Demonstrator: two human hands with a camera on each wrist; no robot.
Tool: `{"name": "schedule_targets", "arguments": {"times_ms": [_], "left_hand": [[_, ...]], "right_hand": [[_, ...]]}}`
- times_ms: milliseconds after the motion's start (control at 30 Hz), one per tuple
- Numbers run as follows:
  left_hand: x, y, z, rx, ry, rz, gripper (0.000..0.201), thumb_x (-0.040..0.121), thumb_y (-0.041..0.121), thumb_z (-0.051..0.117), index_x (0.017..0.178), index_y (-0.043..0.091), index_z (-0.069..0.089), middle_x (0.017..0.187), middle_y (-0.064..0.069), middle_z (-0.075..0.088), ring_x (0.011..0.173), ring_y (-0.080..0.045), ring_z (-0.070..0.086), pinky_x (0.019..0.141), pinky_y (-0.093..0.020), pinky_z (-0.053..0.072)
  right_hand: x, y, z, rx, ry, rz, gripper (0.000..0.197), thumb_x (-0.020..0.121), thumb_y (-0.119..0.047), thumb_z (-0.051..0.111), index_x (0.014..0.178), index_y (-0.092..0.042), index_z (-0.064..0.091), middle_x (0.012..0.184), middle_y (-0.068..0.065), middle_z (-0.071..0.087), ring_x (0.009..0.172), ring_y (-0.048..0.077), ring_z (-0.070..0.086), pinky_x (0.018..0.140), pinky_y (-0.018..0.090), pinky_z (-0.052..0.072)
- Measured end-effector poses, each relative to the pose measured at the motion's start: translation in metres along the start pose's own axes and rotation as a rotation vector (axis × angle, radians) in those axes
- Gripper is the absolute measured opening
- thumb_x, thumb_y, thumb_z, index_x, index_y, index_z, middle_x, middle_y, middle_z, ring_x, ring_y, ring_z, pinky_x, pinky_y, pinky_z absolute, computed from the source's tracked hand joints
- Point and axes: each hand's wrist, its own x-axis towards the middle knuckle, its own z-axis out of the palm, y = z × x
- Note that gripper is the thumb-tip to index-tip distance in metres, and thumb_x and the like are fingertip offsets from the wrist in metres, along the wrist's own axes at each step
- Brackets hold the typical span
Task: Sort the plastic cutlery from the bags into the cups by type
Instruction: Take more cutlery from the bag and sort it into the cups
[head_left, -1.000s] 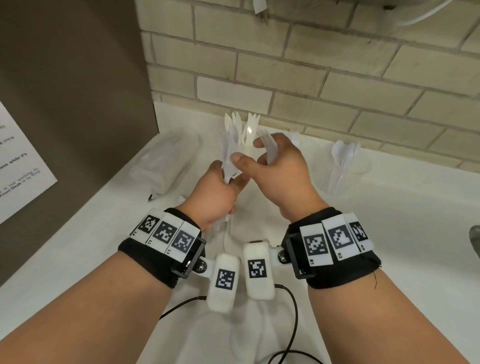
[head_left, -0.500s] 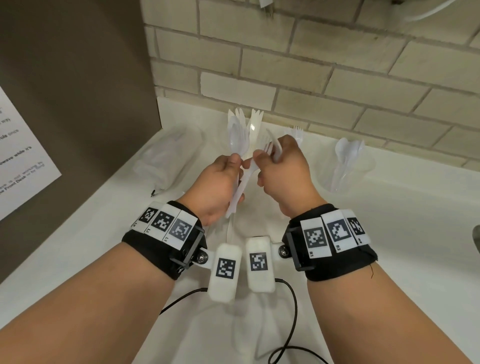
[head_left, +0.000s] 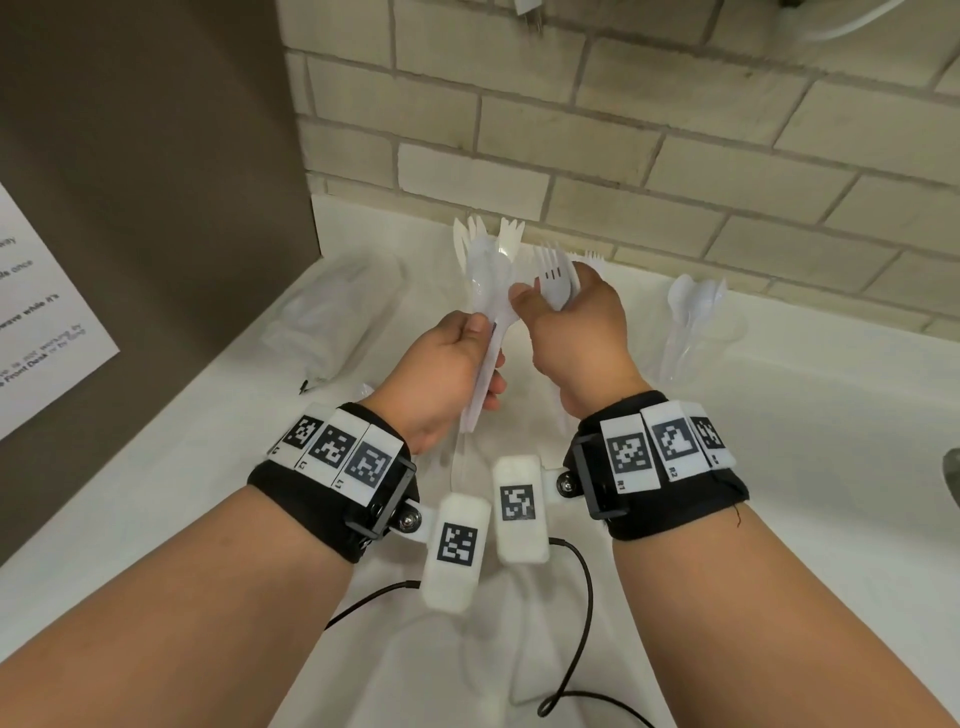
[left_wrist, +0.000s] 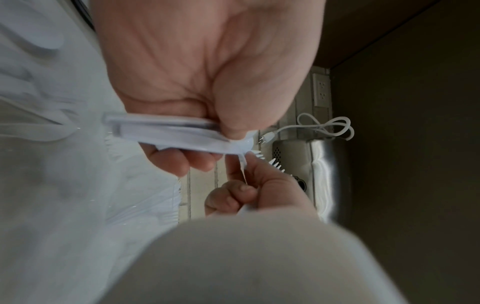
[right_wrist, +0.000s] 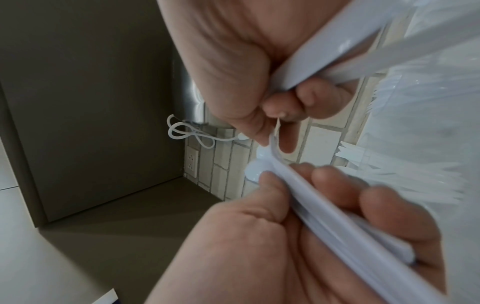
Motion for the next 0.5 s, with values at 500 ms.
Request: {"name": "schedule_targets", "arguments": {"times_ms": [500], "left_hand": [[0.003, -0.010, -0.012, 0.079, 0.046, -0.073, 0.023, 0.103, 0.024, 0.035, 0.097, 0.013, 0.054, 0.076, -0.003, 0.045, 0.055, -0.015, 0.043, 0.051, -0.030, 0.038]], "right_hand": [[0.036, 0.017, -0.033, 0.300, 0.059, 0.220, 0.017, 0.098, -0.011, 0.044, 0.114, -0.019, 0.043, 0.084, 0.007, 0.058, 0.048, 0.017, 0.049, 0.051, 0.031, 0.049]]}}
